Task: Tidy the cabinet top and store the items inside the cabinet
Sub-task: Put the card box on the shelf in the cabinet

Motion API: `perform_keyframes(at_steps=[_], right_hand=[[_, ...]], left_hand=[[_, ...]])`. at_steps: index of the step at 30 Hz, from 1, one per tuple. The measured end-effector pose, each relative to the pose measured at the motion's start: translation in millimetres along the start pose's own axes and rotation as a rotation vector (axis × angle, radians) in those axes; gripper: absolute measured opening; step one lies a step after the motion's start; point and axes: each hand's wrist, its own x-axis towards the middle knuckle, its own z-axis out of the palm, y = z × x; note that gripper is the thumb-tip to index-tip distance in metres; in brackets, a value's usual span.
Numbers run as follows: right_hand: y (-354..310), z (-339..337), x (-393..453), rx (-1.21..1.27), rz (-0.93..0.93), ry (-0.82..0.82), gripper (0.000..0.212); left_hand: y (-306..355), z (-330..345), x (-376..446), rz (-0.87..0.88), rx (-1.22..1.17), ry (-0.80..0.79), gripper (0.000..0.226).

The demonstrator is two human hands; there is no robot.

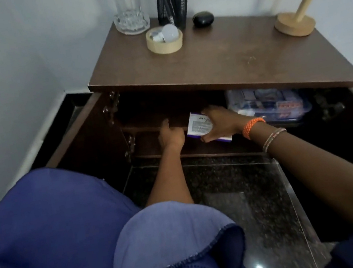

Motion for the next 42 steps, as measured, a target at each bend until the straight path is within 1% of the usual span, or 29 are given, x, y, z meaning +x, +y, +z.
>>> perform_keyframes(at_steps=[3,9,11,13,14,16,17,18,19,20,22,23,24,26,27,28,29,30,31,32,33,34,36,39,42], right_hand=[[4,5,23,-0.066,0.002,0.012,0.086],[5,3,51,-0.099,-0.01,0.035,0.091],[5,2,57,-0.091,0.007,0.031,0.091],[2,-3,53,-0.085,0.058,0.004,0.087],[4,-6,49,-0.089,0.112,-0.029,0.082],[13,-13,42,-0.143,0.305,-0.116,0.057],[16,-17,38,-0.153,0.363,-0.12,0.048],[17,-24,37,-0.165,0.417,-0.135,0.044],[16,-27,36,-0.172,0.398,-0.138,0.046],[10,-31,33,-0.105,0.364,-0.139,0.055],[-11,-39,32,0.017,0.256,-0.165,0.095],[-19,-40,30,0.067,0.24,-0.176,0.103],[-25,-44,28,0.055,0.259,-0.202,0.102],[-24,-50,25,-0.009,0.276,-0.2,0.095],[-27,-56,23,-0.066,0.245,-0.219,0.088],[-47,-71,5,-0.135,0.206,-0.218,0.076],[-49,-74,5,-0.168,0.141,-0.249,0.064],[-49,-77,5,-0.184,0.119,-0.243,0.058],[-48,-76,5,-0.167,0.126,-0.248,0.058],[-47,-75,6,-0.109,0.172,-0.226,0.065],[-21,-52,42,-0.084,0.207,-0.152,0.073],[-9,-45,48,-0.045,0.218,-0.117,0.079],[1,-28,46,-0.016,0.175,-0.109,0.089],[10,-16,57,0.032,0.125,-0.056,0.085],[22,-7,68,-0.011,0.079,-0.035,0.087]], left_hand=[[2,3,1,0.043,0.082,-0.105,0.057],[-5,7,2,0.004,0.264,-0.289,0.068],[-8,8,3,0.02,0.331,-0.323,0.068],[-10,9,5,0.027,0.358,-0.321,0.067],[-10,9,5,0.017,0.36,-0.316,0.067],[-10,9,5,-0.001,0.364,-0.304,0.068],[-10,9,5,-0.008,0.361,-0.302,0.068],[-9,9,4,-0.012,0.361,-0.303,0.068],[-8,9,4,-0.012,0.364,-0.303,0.068],[-8,9,3,-0.01,0.368,-0.304,0.068],[-8,10,4,-0.011,0.367,-0.303,0.068],[-8,10,4,-0.012,0.365,-0.299,0.068],[-7,10,3,-0.014,0.364,-0.295,0.068],[-5,10,3,-0.02,0.362,-0.294,0.068],[-5,10,2,-0.021,0.362,-0.296,0.068],[-4,10,2,-0.022,0.364,-0.298,0.068],[-4,10,2,-0.023,0.368,-0.299,0.068],[-3,10,2,-0.023,0.371,-0.298,0.068],[-3,11,2,-0.023,0.377,-0.297,0.068],[-3,11,3,-0.02,0.386,-0.296,0.068],[-3,11,3,-0.015,0.397,-0.298,0.067],[-3,11,3,-0.006,0.404,-0.3,0.066],[-2,11,2,-0.005,0.398,-0.3,0.066],[-2,12,2,-0.02,0.377,-0.292,0.067],[-2,12,2,-0.024,0.342,-0.274,0.065]])
